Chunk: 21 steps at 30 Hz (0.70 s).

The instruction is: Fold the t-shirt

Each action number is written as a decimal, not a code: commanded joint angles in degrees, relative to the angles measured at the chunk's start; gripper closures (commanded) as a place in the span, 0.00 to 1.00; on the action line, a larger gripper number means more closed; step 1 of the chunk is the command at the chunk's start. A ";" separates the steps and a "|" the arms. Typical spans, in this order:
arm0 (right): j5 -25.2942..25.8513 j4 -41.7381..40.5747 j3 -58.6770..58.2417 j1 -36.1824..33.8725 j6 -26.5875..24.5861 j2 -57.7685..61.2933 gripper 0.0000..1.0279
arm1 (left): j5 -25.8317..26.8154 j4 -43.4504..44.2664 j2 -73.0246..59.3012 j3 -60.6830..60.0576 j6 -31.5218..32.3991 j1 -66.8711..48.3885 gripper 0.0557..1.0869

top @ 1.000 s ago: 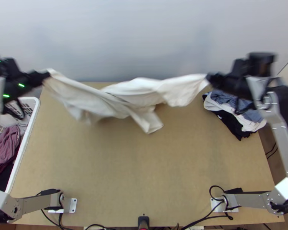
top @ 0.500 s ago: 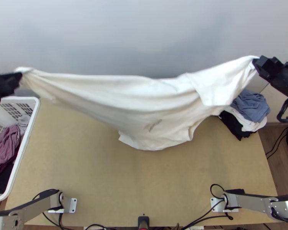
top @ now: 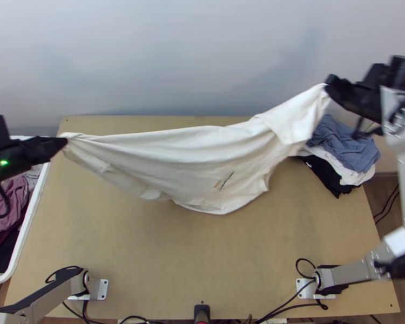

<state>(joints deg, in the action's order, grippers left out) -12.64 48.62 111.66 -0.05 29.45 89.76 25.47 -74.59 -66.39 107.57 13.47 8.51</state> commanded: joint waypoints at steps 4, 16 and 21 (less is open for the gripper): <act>-1.33 -13.82 -3.20 2.96 1.40 19.05 0.97 | -1.39 17.28 1.97 -22.49 3.84 -1.04 0.96; -1.07 -13.03 2.51 6.03 2.63 32.94 0.38 | -10.97 36.97 -8.05 -35.50 7.62 -7.46 0.96; -0.98 -10.21 -1.00 7.88 1.49 29.34 0.04 | -11.76 41.19 -13.85 -33.74 7.62 -7.46 0.96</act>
<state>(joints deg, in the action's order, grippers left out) -13.65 36.14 113.27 5.63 31.70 119.66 15.73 -40.14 -73.73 74.96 20.62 2.02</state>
